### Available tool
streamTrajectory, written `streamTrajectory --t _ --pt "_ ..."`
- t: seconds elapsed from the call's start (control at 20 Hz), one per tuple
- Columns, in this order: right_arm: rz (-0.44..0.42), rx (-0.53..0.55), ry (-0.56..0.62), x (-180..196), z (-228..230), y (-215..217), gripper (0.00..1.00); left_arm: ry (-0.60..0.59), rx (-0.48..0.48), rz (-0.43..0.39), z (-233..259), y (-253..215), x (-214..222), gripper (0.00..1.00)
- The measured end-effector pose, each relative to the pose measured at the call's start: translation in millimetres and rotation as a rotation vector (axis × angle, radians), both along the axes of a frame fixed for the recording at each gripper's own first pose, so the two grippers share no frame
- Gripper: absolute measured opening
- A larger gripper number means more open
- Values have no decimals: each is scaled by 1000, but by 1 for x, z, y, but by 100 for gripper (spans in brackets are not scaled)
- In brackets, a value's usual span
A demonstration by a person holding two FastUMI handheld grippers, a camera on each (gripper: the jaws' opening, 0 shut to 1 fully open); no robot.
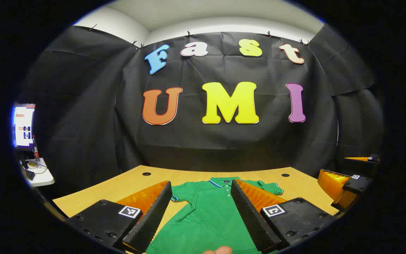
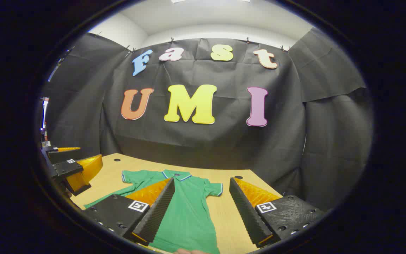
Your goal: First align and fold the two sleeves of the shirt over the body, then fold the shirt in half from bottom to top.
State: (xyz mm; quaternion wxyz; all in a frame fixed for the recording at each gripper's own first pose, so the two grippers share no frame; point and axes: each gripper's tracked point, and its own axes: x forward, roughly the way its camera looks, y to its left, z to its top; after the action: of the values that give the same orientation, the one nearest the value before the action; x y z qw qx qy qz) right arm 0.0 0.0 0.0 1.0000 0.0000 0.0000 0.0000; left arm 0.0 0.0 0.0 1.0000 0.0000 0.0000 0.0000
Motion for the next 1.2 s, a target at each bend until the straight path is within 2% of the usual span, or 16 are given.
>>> streamTrajectory --t 0.05,0.35,0.45,0.65,0.9,0.95,1.05,1.2 --pt "0 3 3 0 -1 0 95 3 0 5 0 1 0 100" --pt "-12 7 10 2 -3 -7 93 41 5 -7 -10 -2 3 100" --pt "-14 18 21 3 -7 -10 97 50 7 -17 -12 -4 3 100" --pt "-30 27 35 2 -10 -18 95 37 15 -35 -9 -10 1 100" --pt "-31 50 34 8 -12 -27 97 45 29 -51 -15 -23 2 100" --pt "-33 59 30 12 -11 -31 95 50 31 -45 -18 -24 5 100" --pt "-52 63 20 28 -9 -42 96 34 31 -29 -14 -21 12 100" --pt "-78 49 52 71 -19 -56 95 28 25 -13 -10 -20 29 100"
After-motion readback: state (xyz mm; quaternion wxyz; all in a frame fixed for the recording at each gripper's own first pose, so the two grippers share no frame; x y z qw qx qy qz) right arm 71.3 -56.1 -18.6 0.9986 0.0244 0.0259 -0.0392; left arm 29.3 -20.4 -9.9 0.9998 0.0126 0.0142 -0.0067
